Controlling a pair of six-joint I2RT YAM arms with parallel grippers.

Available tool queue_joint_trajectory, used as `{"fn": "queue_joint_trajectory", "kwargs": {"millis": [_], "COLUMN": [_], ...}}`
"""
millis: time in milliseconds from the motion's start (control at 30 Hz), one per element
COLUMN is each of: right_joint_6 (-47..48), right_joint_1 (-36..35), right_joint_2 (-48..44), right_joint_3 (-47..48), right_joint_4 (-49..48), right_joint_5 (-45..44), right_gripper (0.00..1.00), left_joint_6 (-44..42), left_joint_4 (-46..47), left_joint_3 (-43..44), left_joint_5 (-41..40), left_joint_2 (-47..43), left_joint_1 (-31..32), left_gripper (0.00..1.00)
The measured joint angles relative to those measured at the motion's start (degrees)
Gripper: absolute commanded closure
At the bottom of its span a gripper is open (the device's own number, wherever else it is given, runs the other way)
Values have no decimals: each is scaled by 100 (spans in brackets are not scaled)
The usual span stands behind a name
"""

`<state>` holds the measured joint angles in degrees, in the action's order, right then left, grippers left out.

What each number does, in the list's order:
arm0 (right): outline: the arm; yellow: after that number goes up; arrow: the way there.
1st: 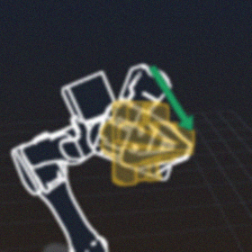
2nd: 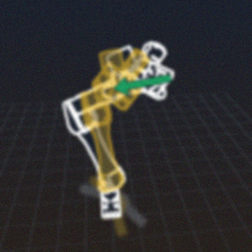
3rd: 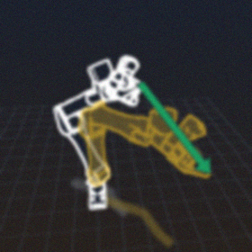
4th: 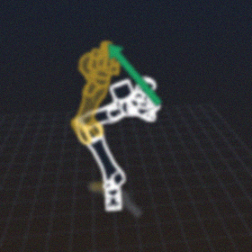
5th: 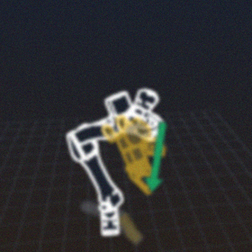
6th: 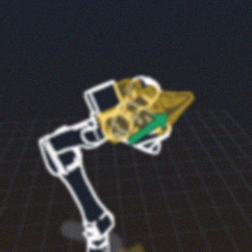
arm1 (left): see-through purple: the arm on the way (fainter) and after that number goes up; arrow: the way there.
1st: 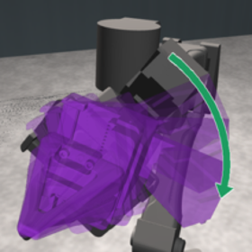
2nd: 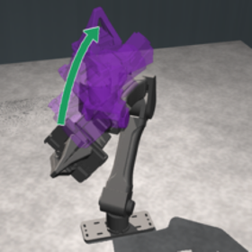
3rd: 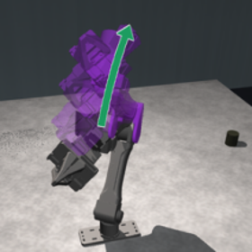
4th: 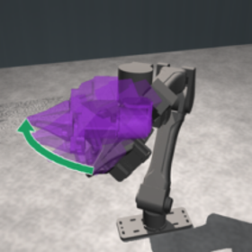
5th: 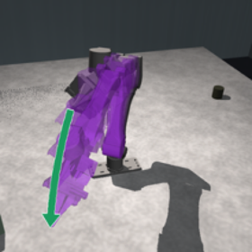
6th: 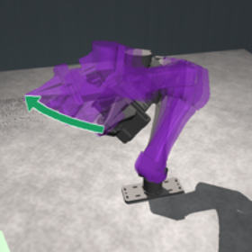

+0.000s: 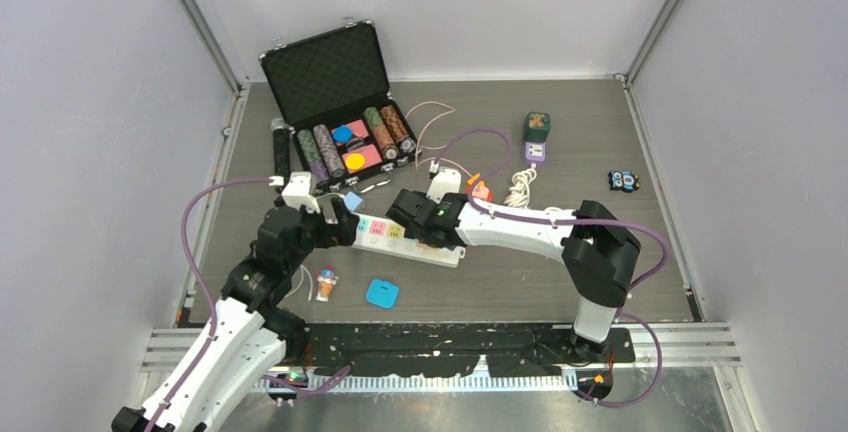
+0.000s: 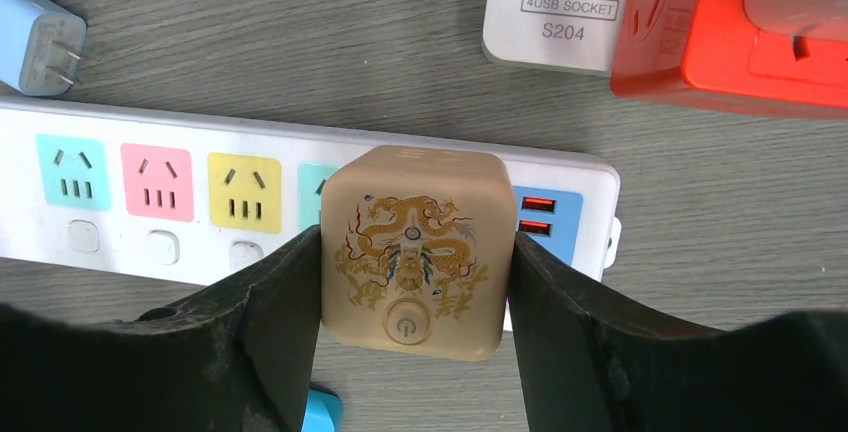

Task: Insert the plug

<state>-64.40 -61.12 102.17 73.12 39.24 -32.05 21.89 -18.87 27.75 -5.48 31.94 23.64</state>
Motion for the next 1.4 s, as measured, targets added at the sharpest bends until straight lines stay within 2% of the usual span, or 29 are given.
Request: {"fn": "queue_joint_trajectory", "kwargs": {"millis": [100, 167, 200, 233, 267, 300, 333, 533, 667, 700, 733, 800, 867, 933, 1100, 1300, 1400], "right_joint_6": [-72, -127, -153, -170, -179, -181, -181, 166, 890, 1084, 1270, 1652, 2057, 2465, 3353, 4061, 4286], "right_joint_1": [-7, -7, -7, -7, -7, -7, 0, 155, 479, 579, 669, 852, 1019, 1117, 1130, 1121, 1139], "right_joint_2": [111, 133, 127, 105, 107, 114, 131, 334, 247, 175, 98, -83, -240, -304, -304, -304, -304], "right_joint_3": [63, 101, 127, 162, 210, 254, 306, 778, 1486, 1611, 1687, 1768, 1775, 1803, 1888, 1895, 1923], "right_joint_4": [85, 136, 168, 203, 256, 308, 363, 973, 761, 629, 507, 243, 9, -149, -369, -494, -503], "right_joint_5": [-24, -31, -35, -42, -44, -39, -35, 94, 511, 723, 922, 1399, 1821, 2155, 2719, 3174, 3300], "right_gripper": [95, 84, 64, 53, 29, 9, 3, 5, 5, 0, 3, 16, 39, 50, 58, 57, 57], "left_joint_6": [0, 0, 0, 0, 0, 0, -2, 22, 160, 214, 295, 466, 695, 966, 1436, 1665, 1641], "left_joint_4": [-9, -15, -24, -28, -33, -33, -48, -254, -640, -758, -905, -1222, -1565, -1928, -2492, -2317, -1932], "left_joint_3": [0, 2, 2, 4, 9, 13, 22, 140, 459, 568, 678, 883, 1019, 1043, 1029, 883, 866], "left_joint_5": [-31, -55, -72, -85, -103, -120, -144, -380, -570, -616, -664, -721, -756, -748, -581, -380, -282], "left_joint_2": [-11, -28, -37, -39, -48, -48, -48, -46, 50, 105, 166, 302, 466, 621, 1086, 1779, 2103], "left_joint_1": [0, 0, 0, 0, 0, 0, 0, 0, 0, 0, 0, 0, 0, 0, 0, -2, -15], "left_gripper": [0, 0, 0, 0, 0, 0, 0, 0, 3, 5, 6, 7, 9, 11, 19, 21, 22]}}
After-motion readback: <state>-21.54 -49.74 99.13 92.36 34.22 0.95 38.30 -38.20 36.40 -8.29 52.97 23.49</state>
